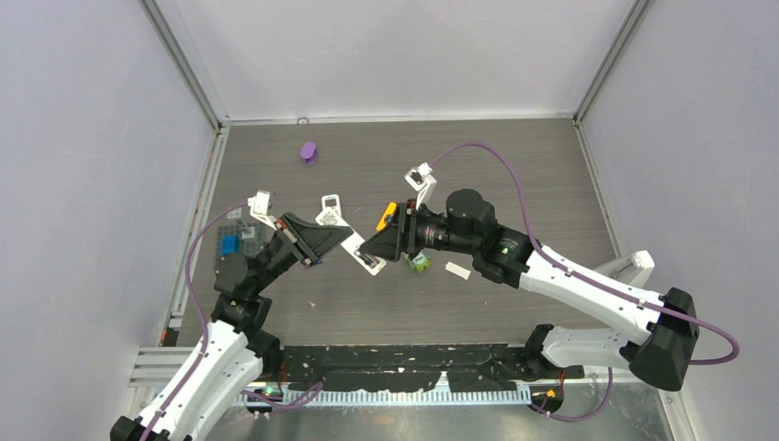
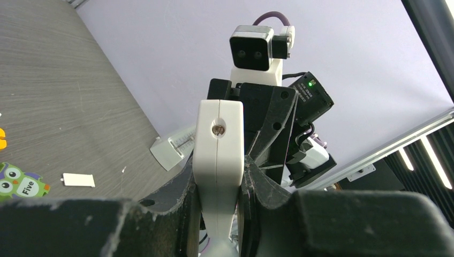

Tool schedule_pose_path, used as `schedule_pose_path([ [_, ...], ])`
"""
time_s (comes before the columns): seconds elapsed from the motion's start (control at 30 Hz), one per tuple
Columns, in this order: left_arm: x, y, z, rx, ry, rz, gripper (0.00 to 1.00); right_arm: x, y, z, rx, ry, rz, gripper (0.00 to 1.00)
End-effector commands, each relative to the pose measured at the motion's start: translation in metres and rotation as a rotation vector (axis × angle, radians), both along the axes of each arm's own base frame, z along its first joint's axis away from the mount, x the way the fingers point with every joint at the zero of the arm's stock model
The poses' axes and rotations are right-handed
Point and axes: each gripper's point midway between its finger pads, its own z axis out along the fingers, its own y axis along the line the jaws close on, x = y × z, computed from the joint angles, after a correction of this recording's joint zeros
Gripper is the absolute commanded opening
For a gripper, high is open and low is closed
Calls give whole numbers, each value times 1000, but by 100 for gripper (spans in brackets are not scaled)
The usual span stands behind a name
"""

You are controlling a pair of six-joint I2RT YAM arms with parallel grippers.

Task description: Load the batteries into the remote control

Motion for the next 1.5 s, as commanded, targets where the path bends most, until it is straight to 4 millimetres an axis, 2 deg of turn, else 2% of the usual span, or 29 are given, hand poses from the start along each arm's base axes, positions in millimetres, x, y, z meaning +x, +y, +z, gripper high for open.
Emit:
schedule_pose_path([
  [0.0, -7, 4, 24, -47, -81, 5, 0, 3, -2, 16, 18, -47, -7, 51],
  [0.23, -5, 5, 21, -49, -78, 15, 0, 6, -11, 36, 78, -34, -77, 68],
  [0.43, -2, 7, 19, -65, -82, 38, 0, 5, -9, 38, 127, 14, -81, 76],
  [0.8, -2, 11, 24, -90, -103, 57, 0, 4, 3, 28, 150, 81, -75, 81],
  [1.1, -1, 11, 24, -96, -99, 62, 0, 3, 17, 24, 173, 139, -43, 81],
  [1.47, 2, 12, 23, -101, -90, 69, 0, 1, 20, 26, 188, 156, -32, 81],
])
